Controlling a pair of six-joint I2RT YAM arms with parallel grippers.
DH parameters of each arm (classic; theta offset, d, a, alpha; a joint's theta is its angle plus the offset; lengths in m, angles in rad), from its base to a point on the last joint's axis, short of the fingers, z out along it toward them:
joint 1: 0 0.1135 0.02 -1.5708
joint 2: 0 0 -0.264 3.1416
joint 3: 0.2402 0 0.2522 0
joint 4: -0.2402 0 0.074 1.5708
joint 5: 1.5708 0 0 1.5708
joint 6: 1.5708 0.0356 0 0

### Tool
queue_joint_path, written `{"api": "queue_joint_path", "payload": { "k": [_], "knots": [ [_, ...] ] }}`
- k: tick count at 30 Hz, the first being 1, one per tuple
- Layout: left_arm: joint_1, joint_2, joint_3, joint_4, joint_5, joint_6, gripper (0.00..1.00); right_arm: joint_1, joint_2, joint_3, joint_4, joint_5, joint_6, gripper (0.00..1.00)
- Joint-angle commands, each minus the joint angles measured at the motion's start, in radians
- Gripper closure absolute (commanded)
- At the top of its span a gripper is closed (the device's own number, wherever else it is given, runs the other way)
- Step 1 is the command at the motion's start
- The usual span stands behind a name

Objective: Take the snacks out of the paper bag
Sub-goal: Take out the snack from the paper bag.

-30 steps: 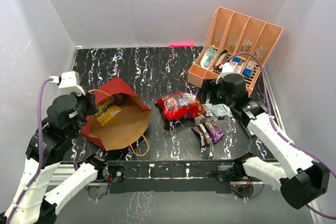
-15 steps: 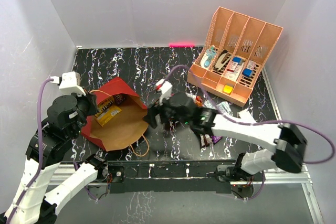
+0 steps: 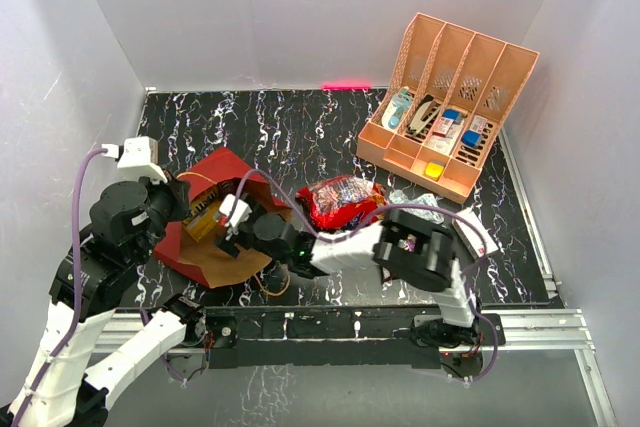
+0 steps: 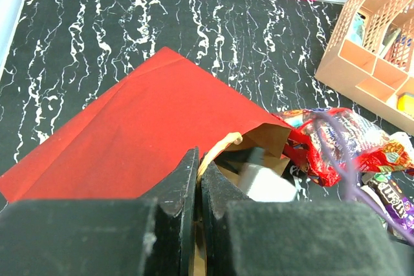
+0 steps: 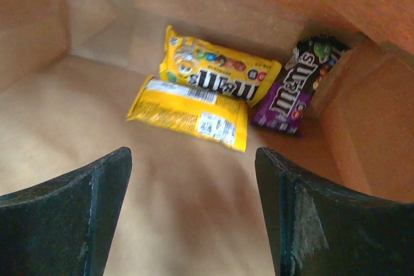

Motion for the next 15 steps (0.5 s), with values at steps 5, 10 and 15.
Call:
{"api": "queue_joint_path", "payload": {
  "k": [5, 10, 15],
  "knots": [
    [-0.004, -0.013, -0.012, 0.054, 0.067, 0.007, 1.0, -0.025, 0.336, 0.31, 0.292, 0.18, -0.191, 0.24],
    [-0.004, -0.027, -0.02, 0.05, 0.082, 0.017, 1.0, -0.065, 0.412, 0.394, 0.257, 0.179, -0.201, 0.32],
    [-0.005, -0.058, -0.048, 0.05, 0.068, 0.027, 1.0, -0.082, 0.418, 0.374, 0.228, 0.158, -0.255, 0.44]
  ]
}}
